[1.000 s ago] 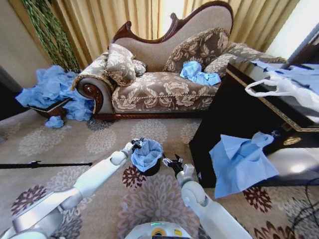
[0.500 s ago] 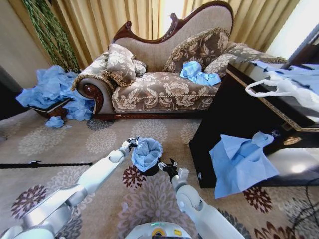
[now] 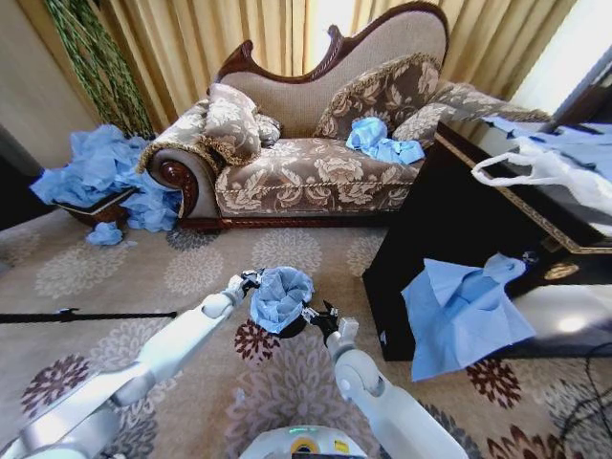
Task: Place a garbage bag over the trash bin.
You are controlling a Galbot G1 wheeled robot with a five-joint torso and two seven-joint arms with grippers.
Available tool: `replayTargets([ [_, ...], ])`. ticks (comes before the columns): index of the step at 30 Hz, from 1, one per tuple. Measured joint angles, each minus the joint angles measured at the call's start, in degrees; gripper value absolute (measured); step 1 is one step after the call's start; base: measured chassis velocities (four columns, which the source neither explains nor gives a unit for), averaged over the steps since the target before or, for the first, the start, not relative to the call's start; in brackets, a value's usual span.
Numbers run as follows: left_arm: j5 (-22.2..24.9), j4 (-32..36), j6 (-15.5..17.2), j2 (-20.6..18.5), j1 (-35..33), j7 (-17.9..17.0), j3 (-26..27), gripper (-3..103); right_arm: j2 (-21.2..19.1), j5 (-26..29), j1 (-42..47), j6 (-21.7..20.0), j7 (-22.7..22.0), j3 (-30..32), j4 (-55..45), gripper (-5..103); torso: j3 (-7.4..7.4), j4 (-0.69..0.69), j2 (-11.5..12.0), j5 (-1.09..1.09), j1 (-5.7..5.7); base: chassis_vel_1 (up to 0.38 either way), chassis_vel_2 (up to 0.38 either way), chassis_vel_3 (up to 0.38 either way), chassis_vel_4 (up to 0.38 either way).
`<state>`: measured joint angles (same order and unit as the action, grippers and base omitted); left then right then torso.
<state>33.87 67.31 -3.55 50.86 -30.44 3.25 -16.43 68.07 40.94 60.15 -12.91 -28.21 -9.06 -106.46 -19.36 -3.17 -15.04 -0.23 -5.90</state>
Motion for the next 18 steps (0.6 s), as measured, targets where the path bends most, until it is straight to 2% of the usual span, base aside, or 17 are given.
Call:
replayTargets([
  [8,0.42,-1.72,-0.45,-0.17,-0.19,3.49,0.09,0,0.19,-0.07,1.23,-0.07,-0.05,-0.07,-0.6,79,0.02,0.0,0.0,0.03,0.01,0.0,0.0,0.0,0.0],
  [18,-1.86,-2.76,-1.73,0.78,-3.12,4.74,0.29,0,1.73,-0.44,-0.53,0.06,-0.93,0.18,1.64,77,0.02,0.0,0.0,0.02,0.01,0.0,0.0,0.0,0.0],
])
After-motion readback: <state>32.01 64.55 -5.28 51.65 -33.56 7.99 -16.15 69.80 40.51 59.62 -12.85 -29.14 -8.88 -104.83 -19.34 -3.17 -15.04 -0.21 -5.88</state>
